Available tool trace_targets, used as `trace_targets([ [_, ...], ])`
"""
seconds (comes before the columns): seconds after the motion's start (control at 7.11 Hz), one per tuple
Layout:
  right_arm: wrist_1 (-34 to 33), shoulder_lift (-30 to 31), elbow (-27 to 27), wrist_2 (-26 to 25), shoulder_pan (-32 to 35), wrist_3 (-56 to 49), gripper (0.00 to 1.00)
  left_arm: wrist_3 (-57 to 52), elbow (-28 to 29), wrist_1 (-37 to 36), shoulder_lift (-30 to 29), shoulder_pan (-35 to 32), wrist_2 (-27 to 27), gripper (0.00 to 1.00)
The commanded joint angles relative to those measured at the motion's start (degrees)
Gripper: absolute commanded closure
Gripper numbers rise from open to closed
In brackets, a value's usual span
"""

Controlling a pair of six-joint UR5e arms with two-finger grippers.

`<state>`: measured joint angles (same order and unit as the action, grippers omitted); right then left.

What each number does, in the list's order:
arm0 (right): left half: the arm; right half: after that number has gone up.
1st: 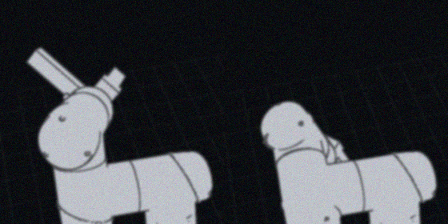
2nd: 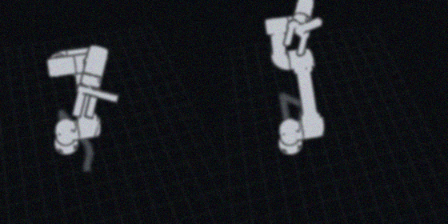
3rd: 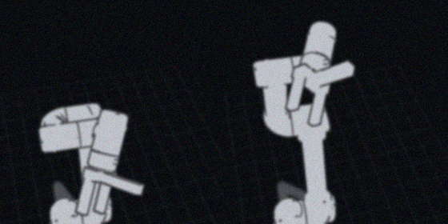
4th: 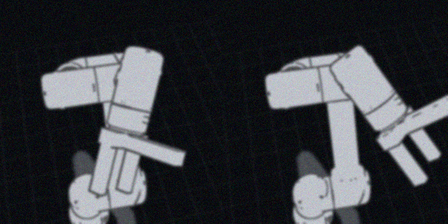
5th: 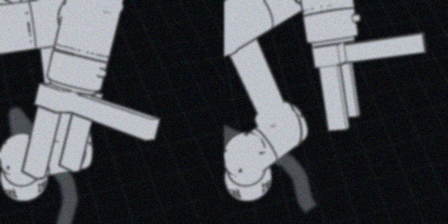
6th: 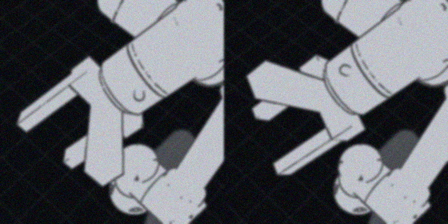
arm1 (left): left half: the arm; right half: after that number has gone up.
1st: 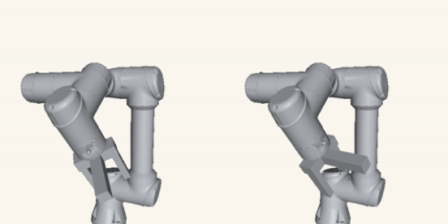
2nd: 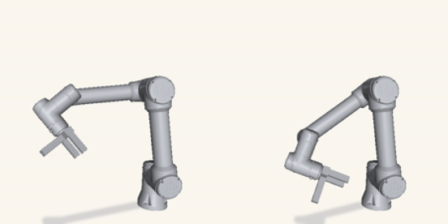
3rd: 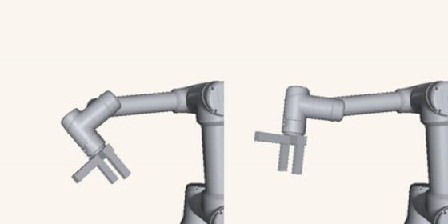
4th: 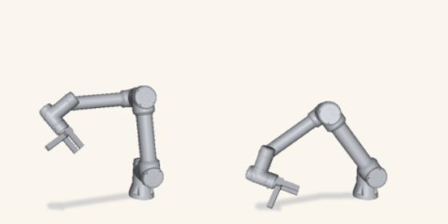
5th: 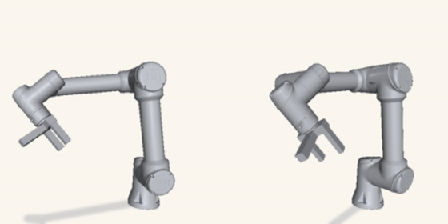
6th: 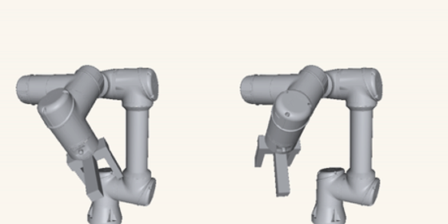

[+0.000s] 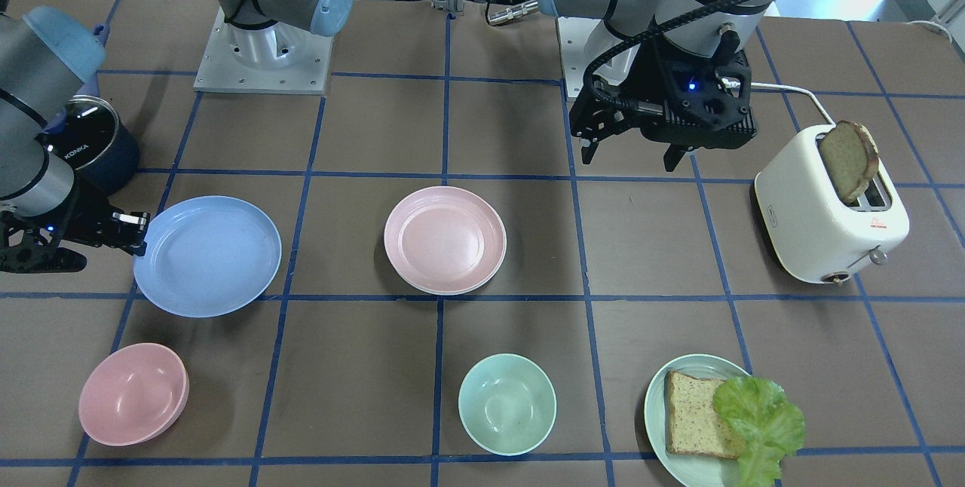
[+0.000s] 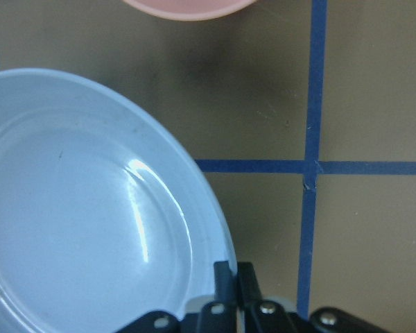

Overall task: Stack three plates with pink and blue
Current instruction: 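Lift the light blue plate with the right gripper toward the pink plate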

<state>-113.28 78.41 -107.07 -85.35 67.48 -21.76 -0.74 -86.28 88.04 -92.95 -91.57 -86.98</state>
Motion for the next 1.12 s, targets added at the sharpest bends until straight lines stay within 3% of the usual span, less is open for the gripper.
trace_targets([
  [0.0, 6.2, 0.8, 3.9, 3.2, 3.1, 7.0, 0.92, -0.7, -4.1, -3.3, 2.6, 1.9, 0.1, 0.00],
  [0.98, 6.9, 1.0, 4.4, 4.9, 20.8, 28.8, 0.93, -0.7, -4.4, -3.4, 3.5, 3.6, 0.2, 0.00],
])
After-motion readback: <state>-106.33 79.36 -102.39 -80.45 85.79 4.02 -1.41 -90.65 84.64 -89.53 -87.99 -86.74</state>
